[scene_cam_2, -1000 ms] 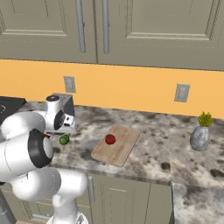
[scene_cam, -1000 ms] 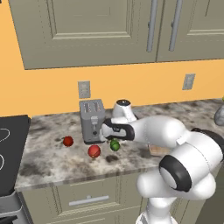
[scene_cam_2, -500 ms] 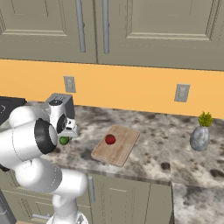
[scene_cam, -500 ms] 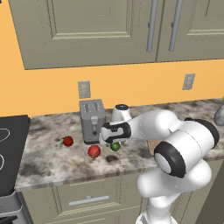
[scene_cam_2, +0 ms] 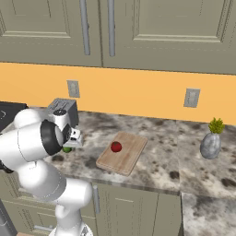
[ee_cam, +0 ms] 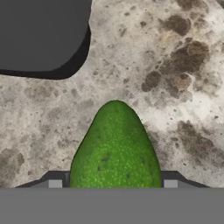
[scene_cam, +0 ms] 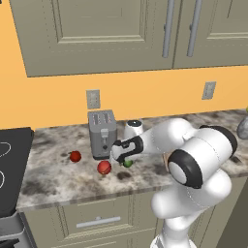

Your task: Place the avocado, onion, tomato, and bell pepper on the cutting board.

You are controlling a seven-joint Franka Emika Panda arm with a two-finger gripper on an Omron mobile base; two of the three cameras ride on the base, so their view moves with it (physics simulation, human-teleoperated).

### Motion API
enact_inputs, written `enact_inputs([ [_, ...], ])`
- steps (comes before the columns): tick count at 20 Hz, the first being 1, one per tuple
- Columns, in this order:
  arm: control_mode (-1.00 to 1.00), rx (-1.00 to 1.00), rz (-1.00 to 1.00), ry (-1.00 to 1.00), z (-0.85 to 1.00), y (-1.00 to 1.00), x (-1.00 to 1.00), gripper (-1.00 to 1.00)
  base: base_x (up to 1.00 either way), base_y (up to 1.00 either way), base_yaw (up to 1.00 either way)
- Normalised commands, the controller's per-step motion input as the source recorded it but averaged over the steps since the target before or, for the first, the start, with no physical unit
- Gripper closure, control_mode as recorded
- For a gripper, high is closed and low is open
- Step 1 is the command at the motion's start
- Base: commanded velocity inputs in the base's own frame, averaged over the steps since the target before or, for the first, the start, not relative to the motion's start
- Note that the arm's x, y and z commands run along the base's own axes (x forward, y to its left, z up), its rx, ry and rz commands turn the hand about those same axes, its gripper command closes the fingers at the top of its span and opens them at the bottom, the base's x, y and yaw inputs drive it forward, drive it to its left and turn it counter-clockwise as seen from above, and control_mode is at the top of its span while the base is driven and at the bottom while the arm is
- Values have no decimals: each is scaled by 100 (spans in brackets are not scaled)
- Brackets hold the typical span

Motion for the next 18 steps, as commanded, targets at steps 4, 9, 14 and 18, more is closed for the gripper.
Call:
enact_inputs([
  [4,-100,0,0,0,0,0,0,100,0,0,0],
  [9,-100,0,0,0,52,-4,-5,100,0,0,0],
  [14,-100,0,0,0,62,-49,-15,100,0,0,0],
  [18,-100,0,0,0,75,-67,-15,100,0,0,0],
])
